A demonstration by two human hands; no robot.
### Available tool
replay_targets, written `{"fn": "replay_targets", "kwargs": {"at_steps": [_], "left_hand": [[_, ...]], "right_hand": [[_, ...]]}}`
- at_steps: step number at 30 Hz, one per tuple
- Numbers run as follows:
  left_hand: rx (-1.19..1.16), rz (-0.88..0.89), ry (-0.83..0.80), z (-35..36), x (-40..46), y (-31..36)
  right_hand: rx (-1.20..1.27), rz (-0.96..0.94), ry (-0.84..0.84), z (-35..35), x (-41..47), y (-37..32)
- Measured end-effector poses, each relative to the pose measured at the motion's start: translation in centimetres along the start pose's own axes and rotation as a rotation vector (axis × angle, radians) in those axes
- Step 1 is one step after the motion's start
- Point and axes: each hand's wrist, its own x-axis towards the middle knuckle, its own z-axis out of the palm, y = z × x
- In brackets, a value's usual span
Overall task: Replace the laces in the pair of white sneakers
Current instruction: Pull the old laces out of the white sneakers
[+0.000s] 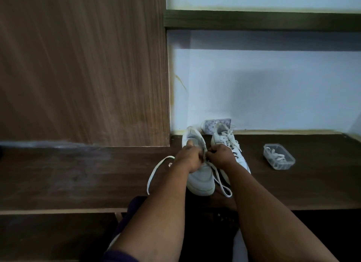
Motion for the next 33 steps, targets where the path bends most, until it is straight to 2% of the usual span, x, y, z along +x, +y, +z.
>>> {"fn": "replay_targets", "kwargs": {"at_steps": [2, 3, 5, 7, 8, 9, 10, 11, 12, 13, 14, 16, 17, 18, 20, 26, 28, 30, 31, 33], "left_hand": [[-0.147, -0.041, 0.107, -0.7, 0.0, 0.0], [-0.261, -0.088, 0.245, -1.3, 0.2, 0.0], [-0.528, -0.219, 0.666, -3.3, 0.2, 0.1], [-1.001, -0.380, 1.017, -5.7, 0.3, -0.3], [-1.369, -0.444, 1.068, -6.8, 0.4, -0.4], [-1.765, -0.503, 1.033, -7.6, 0.2, -0.4], [-2.047, -0.553, 0.934, -7.8, -0.2, -0.5], [-2.133, -0.577, 0.823, -8.0, -0.8, -0.2], [-2.040, -0.573, 0.716, -7.9, -1.3, 0.1], [-1.767, -0.539, 0.597, -7.3, -1.4, 0.3], [-1.381, -0.465, 0.472, -6.3, -1.2, 0.3], [-0.612, -0.184, 0.235, -4.3, -1.0, 0.3], [-0.368, -0.077, 0.110, -3.3, -0.8, 0.3], [-0.195, -0.013, 0.008, -2.4, -0.6, 0.3], [-0.005, 0.028, -0.086, -1.3, -0.6, 0.6], [0.023, -0.009, -0.098, -0.6, -0.4, 0.9], [-0.088, -0.038, -0.029, -0.9, 0.0, 0.8], [-0.394, -0.132, 0.159, -1.6, 0.5, 0.8], [-0.634, -0.190, 0.289, -2.3, 0.5, 1.0], [-1.285, -0.333, 0.594, -4.5, 0.6, 1.5]], "right_hand": [[0.016, 0.005, -0.007, 0.0, 0.1, 0.1], [0.025, 0.010, -0.010, 0.0, 0.1, 0.1], [0.033, 0.021, -0.019, 0.0, 0.2, 0.2], [0.024, 0.024, -0.033, 0.0, 0.3, 0.2], [0.022, 0.023, -0.040, 0.0, 0.3, 0.2], [0.024, 0.022, -0.042, 0.0, 0.4, 0.2], [0.028, 0.022, -0.042, 0.0, 0.4, 0.2], [0.030, 0.024, -0.040, 0.0, 0.4, 0.2], [0.030, 0.026, -0.037, 0.0, 0.4, 0.2], [0.029, 0.027, -0.034, 0.0, 0.3, 0.2], [0.030, 0.031, -0.032, 0.0, 0.3, 0.3], [0.037, 0.041, -0.033, 0.1, 0.3, 0.4], [0.035, 0.042, -0.033, 0.1, 0.4, 0.4], [0.032, 0.041, -0.032, 0.0, 0.4, 0.4], [0.033, 0.041, -0.032, -0.1, 0.5, 0.5], [0.037, 0.013, -0.044, -0.1, 0.5, 0.5], [0.042, 0.011, -0.049, -0.1, 0.5, 0.6], [0.071, 0.007, -0.052, -0.2, 0.5, 0.7], [0.075, 0.004, -0.052, -0.3, 0.5, 0.6], [0.053, 0.001, -0.051, -0.3, 0.3, 0.5]]}}
